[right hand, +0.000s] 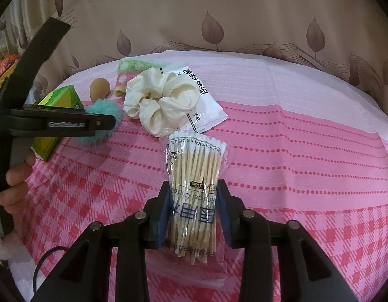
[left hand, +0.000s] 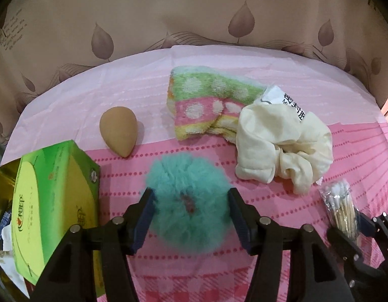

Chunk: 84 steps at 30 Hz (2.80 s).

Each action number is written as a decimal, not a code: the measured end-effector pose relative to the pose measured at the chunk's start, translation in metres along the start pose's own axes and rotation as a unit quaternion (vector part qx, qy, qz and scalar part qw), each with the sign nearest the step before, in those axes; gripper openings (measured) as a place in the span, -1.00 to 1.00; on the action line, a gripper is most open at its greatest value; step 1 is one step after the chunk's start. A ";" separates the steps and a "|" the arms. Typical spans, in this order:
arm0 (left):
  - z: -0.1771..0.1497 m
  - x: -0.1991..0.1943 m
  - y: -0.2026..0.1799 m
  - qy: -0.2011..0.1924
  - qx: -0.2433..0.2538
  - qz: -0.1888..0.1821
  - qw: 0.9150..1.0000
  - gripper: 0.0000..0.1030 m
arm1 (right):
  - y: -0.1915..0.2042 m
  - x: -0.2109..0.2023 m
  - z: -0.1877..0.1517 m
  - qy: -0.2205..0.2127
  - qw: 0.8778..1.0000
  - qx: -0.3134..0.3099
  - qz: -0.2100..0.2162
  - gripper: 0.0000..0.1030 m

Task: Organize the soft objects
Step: 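Grasp the cotton swab pack with the right gripper while the left gripper grasps the teal scrunchie, then carry the teal fluffy scrunchie with the left gripper into the tray and release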

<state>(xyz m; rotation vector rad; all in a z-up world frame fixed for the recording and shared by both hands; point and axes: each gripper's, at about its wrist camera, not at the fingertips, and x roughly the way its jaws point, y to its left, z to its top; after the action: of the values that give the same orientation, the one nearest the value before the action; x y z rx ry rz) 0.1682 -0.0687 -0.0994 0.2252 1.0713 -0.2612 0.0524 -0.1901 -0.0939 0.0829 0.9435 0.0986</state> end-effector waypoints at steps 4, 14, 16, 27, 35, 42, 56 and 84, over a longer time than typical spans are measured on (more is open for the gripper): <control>-0.003 0.001 0.002 -0.004 -0.004 -0.001 1.000 0.05 | 0.000 0.000 0.000 0.000 1.000 0.001 0.001 -0.33; -0.010 -0.012 -0.004 -0.011 0.008 -0.014 1.000 -0.80 | 0.003 -0.002 -0.001 0.000 1.000 0.001 0.000 -0.31; -0.011 -0.016 -0.004 -0.013 0.005 -0.021 1.000 -0.86 | 0.003 -0.002 -0.001 0.000 1.000 0.001 0.000 -0.31; -0.011 -0.039 0.000 -0.020 -0.002 -0.051 0.999 -0.98 | 0.005 -0.003 -0.002 0.000 1.000 0.001 -0.001 -0.30; -0.016 -0.022 0.001 -0.006 0.003 -0.040 0.999 -0.77 | 0.005 -0.002 -0.002 0.000 1.000 0.000 -0.001 -0.28; -0.017 -0.002 0.002 0.014 0.012 -0.011 1.000 -0.20 | 0.006 -0.002 -0.002 0.000 1.000 0.000 -0.002 -0.26; -0.016 -0.004 0.013 0.008 -0.014 -0.035 0.999 -0.78 | 0.011 -0.003 -0.002 0.001 1.000 -0.002 -0.003 -0.21; -0.024 -0.090 0.059 -0.035 -0.036 -0.009 0.999 -0.78 | 0.012 -0.002 -0.003 0.001 1.000 -0.003 -0.004 -0.21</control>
<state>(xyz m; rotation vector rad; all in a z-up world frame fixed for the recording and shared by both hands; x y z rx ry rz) 0.1265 0.0035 -0.0277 0.1403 1.0112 -0.2440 0.0488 -0.1778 -0.0928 0.0736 0.9457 0.0938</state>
